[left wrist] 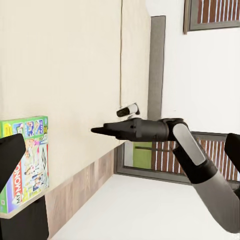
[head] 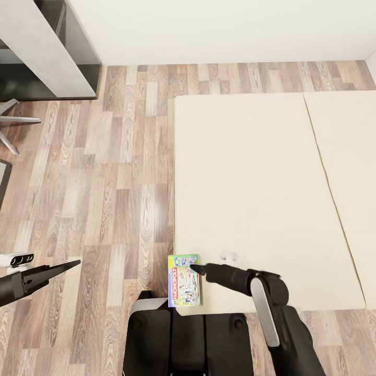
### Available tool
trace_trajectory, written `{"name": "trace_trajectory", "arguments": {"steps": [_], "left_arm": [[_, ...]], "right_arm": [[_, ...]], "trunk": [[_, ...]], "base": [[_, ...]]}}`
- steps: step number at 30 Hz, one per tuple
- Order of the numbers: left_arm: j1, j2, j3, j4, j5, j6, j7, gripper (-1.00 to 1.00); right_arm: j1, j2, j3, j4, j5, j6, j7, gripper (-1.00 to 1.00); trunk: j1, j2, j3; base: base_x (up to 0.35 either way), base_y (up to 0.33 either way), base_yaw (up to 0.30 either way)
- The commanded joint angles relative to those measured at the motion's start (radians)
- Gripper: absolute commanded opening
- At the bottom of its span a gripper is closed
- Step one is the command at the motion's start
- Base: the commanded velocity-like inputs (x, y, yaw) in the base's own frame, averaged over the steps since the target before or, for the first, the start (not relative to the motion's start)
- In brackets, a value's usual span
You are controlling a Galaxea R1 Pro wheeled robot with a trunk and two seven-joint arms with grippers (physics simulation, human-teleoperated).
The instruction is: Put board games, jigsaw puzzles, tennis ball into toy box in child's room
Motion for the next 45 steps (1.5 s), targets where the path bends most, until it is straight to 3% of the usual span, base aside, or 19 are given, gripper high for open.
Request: {"name": "trace_trajectory", "arguments": {"steps": [1, 4, 6, 9, 13, 14, 20, 24, 29, 39, 45], "left_arm": [[0.0, 0.0, 0.0, 0.0, -0.001, 0.011, -0.004, 1.0], [0.0, 0.0, 0.0, 0.0, -0.001, 0.011, -0.004, 1.0], [0.0, 0.0, 0.0, 0.0, -0.001, 0.011, -0.004, 1.0], [0.001, 0.0, 0.0, 0.0, -0.001, 0.011, -0.004, 1.0], [0.002, 0.001, 0.001, 0.0, -0.004, 0.01, -0.004, 1.0], [0.003, 0.001, 0.002, 0.0, -0.005, 0.009, -0.004, 1.0], [0.006, 0.002, 0.003, 0.0, -0.009, 0.009, -0.004, 1.0], [0.017, 0.002, 0.004, 0.0, -0.014, 0.008, -0.004, 1.0], [0.035, 0.003, 0.016, 0.0, -0.021, 0.008, -0.004, 1.0], [0.07, 0.008, 0.041, 0.005, -0.023, 0.002, -0.004, 1.0], [0.072, 0.006, 0.036, 0.006, -0.021, 0.001, -0.004, 1.0]], "right_arm": [[0.021, 0.0, -0.013, -0.015, 0.004, 0.003, 0.03, 1.0], [0.074, 0.0, -0.056, -0.042, 0.004, -0.006, 0.118, 1.0], [0.124, -0.001, -0.116, -0.059, 0.005, -0.047, 0.249, 1.0], [0.166, -0.006, -0.182, -0.065, 0.006, -0.116, 0.376, 1.0], [0.205, -0.029, -0.261, -0.068, 0.005, -0.165, 0.538, 1.0], [0.213, -0.038, -0.285, -0.069, 0.006, -0.176, 0.604, 1.0], [0.223, -0.054, -0.327, -0.069, 0.008, -0.198, 0.779, 1.0], [0.226, -0.057, -0.343, -0.068, 0.01, -0.202, 0.831, 1.0], [0.227, -0.058, -0.364, -0.068, 0.009, -0.205, 0.849, 1.0], [0.227, -0.058, -0.372, -0.067, 0.022, -0.22, 0.855, 1.0], [0.227, -0.058, -0.373, -0.067, 0.023, -0.243, 0.853, 1.0]], "trunk": [[0.001, -0.001, -0.001], [0.001, -0.001, 0.002], [0.001, -0.001, 0.004], [0.001, -0.001, 0.009], [0.001, -0.001, 0.015], [0.001, -0.001, 0.017], [0.001, -0.001, 0.026], [0.001, -0.001, 0.033], [0.001, -0.001, 0.041], [0.001, -0.001, 0.05], [0.001, -0.001, 0.05]], "base": [[0.0, 0.0, 0.0], [0.0, 0.0, 0.0], [0.0, 0.0, 0.0], [0.0, 0.0, 0.0], [0.0, 0.0, 0.0], [0.0, 0.0, 0.0], [0.0, 0.0, 0.0], [0.0, 0.0, 0.0], [0.0, 0.0, 0.0], [0.0, 0.0, 0.0], [0.0, 0.0, 0.0]]}}
